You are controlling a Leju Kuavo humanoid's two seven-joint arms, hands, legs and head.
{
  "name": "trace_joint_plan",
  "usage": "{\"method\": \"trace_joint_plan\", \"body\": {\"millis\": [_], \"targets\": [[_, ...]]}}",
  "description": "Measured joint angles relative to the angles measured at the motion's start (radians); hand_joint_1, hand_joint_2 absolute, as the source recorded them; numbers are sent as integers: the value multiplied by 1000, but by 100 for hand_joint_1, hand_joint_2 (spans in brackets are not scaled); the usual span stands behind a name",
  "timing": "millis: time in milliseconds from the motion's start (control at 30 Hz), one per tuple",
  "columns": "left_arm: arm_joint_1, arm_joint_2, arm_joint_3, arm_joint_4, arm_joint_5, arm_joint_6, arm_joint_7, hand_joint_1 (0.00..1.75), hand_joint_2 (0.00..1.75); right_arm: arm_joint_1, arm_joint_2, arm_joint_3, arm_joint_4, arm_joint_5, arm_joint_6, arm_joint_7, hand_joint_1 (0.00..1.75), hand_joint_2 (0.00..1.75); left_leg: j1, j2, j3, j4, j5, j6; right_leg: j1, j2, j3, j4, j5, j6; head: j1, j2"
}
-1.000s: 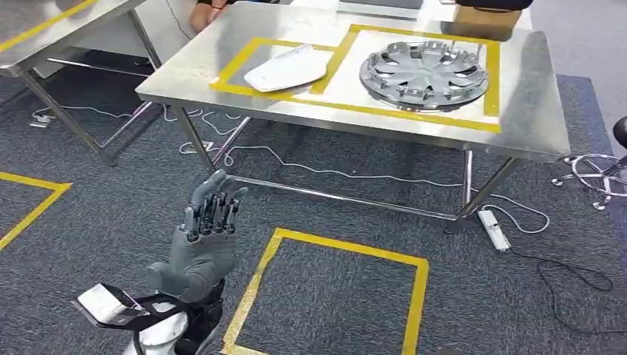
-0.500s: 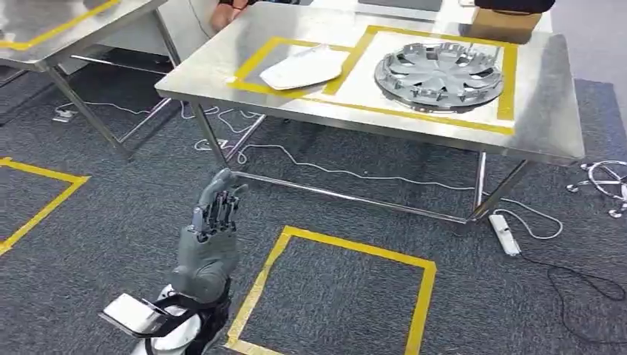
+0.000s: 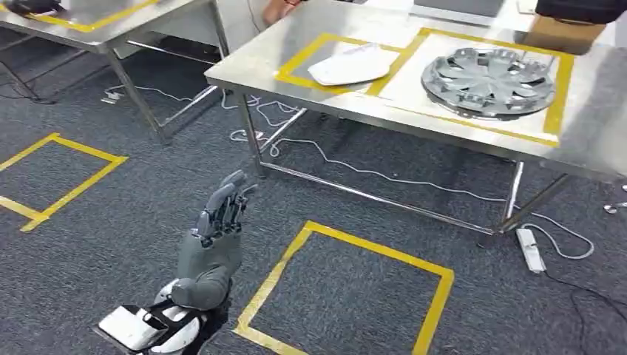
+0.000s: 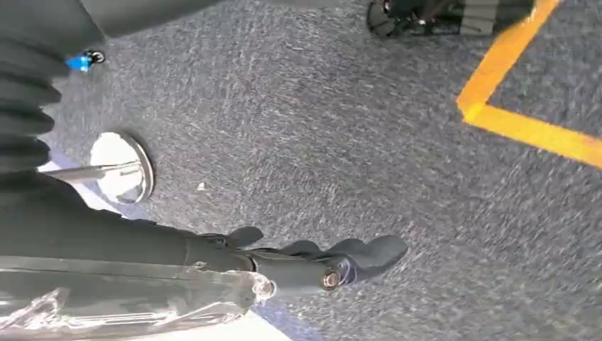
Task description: Take the parts from the cabinet and place them on the table.
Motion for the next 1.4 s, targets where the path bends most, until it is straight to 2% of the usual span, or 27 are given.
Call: {"method": "trace_joint_plan", "body": {"millis": [33,67,100,167,233,267,333,367,400,433,567,633,700,767,800,867,900,933,967,1067,1133,1167,1233,1267,1300,1367,1400], "targets": [[1,2,0,-1,-2,3,0,0,0,-2,0,0,0,0,2,1,0,175,1,-16,-2,-2,5,9,-1,-15,2,1,-2,5,0,0],[1,2,-1,-1,-3,3,0,0,0,-3,0,0,0,0,2,1,0,175,8,-25,-2,-3,10,16,-7,4,-6,8,-10,15,-1,0],[0,3,-3,-2,-3,5,0,0,0,-3,0,0,0,1,3,1,0,175,9,-36,-4,-3,12,20,-8,56,-15,43,-41,22,6,0],[-1,4,-9,-3,-3,7,0,0,0,0,0,0,0,2,3,1,0,175,10,-61,-9,-3,16,26,-11,98,-84,206,-127,26,10,0],[1,9,-10,-3,-4,11,0,0,0,4,0,0,0,3,2,1,0,175,9,-88,-12,-3,18,27,-11,103,-138,322,-163,27,10,0],[1,11,-11,-3,-4,13,0,0,0,5,0,0,0,3,2,1,0,175,10,-103,-11,-2,19,25,-11,103,-133,310,-143,27,11,0],[1,15,-13,-3,-3,16,0,0,0,4,0,0,0,4,2,1,0,175,12,-133,-10,-2,22,21,-15,112,-68,171,-60,25,10,0],[1,16,-16,-4,-4,16,0,0,0,4,0,0,0,4,2,1,0,175,14,-146,-10,-1,22,18,-19,133,-23,79,-17,25,11,0],[1,16,-17,-4,-4,16,0,0,0,4,0,0,0,5,1,1,0,175,15,-156,-12,0,23,12,-26,181,4,23,-18,25,11,0],[-2,16,-19,-5,-4,17,0,0,0,3,0,0,0,5,0,1,0,175,10,-170,-22,11,24,5,-31,200,15,1,-22,24,10,0],[2,21,-24,-7,-4,22,0,0,0,1,2,0,0,7,-25,14,0,175,20,-200,-39,6,35,-19,-26,159,7,8,-14,-1,11,0],[0,23,-25,-9,-5,24,0,0,0,-2,2,0,0,10,-32,23,0,175,13,-104,-70,74,-18,-27,-25,137,6,6,-11,-14,-5,0],[0,25,-26,-9,-5,26,0,0,0,1,2,0,0,10,-36,30,0,175,15,-81,-144,231,-94,-33,-22,106,3,6,-11,-17,-4,0],[1,28,-26,-9,-5,27,0,0,0,4,1,0,0,10,-38,31,0,175,16,-80,-185,319,-117,-35,-21,75,0,7,-11,-18,-4,0],[2,30,-26,-9,-5,29,0,0,0,3,1,0,0,10,-38,32,0,175,16,-80,-172,299,-95,-34,-20,61,0,7,-11,-17,-5,0],[2,31,-26,-9,-5,29,0,0,0,0,1,0,0,10,-38,32,0,175,15,-64,-91,160,-17,-30,-20,37,3,7,-12,-16,-4,0],[1,31,-26,-9,-5,29,0,0,0,-2,1,0,0,10,-38,32,0,175,14,-22,-42,77,13,-27,-19,28,6,8,-14,-12,-5,0],[-1,32,-26,-9,-5,29,0,0,0,-3,1,0,0,10,-39,32,0,175,8,37,-17,29,7,-28,-9,20,5,12,-18,-4,-6,0],[-4,30,-28,-10,-6,29,0,0,0,-2,1,0,0,10,-39,32,0,175,6,24,-16,15,2,-12,-6,11,1,17,-21,1,-7,0],[-2,34,-28,-10,-8,32,0,0,0,-4,1,0,0,10,-29,31,0,175,5,-15,-27,14,10,5,-6,-31,11,10,-22,11,-3,0],[-4,34,-30,-12,-10,32,0,0,0,-7,1,0,0,11,-27,30,0,175,11,-39,-27,12,15,17,-14,56,-8,59,-66,24,2,0],[-6,33,-33,-13,-10,32,0,0,0,-5,1,0,0,11,-26,30,0,175,12,-50,-28,12,17,23,-14,85,-40,132,-106,25,5,0],[-6,34,-34,-12,-11,32,0,0,0,-1,1,0,0,11,-23,31,0,175,10,-80,-30,12,19,27,-14,103,-112,284,-166,26,6,0],[-5,35,-34,-12,-11,33,0,0,0,2,1,0,0,11,-23,31,0,175,10,-96,-31,12,20,27,-14,105,-134,323,-169,25,7,0],[-5,35,-34,-12,-11,34,0,0,0,3,1,0,0,11,-23,31,0,175,10,-111,-30,13,20,27,-14,105,-131,308,-147,24,6,0],[-5,35,-34,-12,-11,34,0,0,0,2,1,0,0,11,-23,31,0,175,11,-142,-28,13,23,24,-17,117,-70,170,-62,19,6,0],[-5,35,-34,-12,-11,34,0,0,0,1,1,0,0,11,-23,31,0,175,12,-154,-28,13,24,21,-20,146,-30,86,-23,18,7,0]]}}
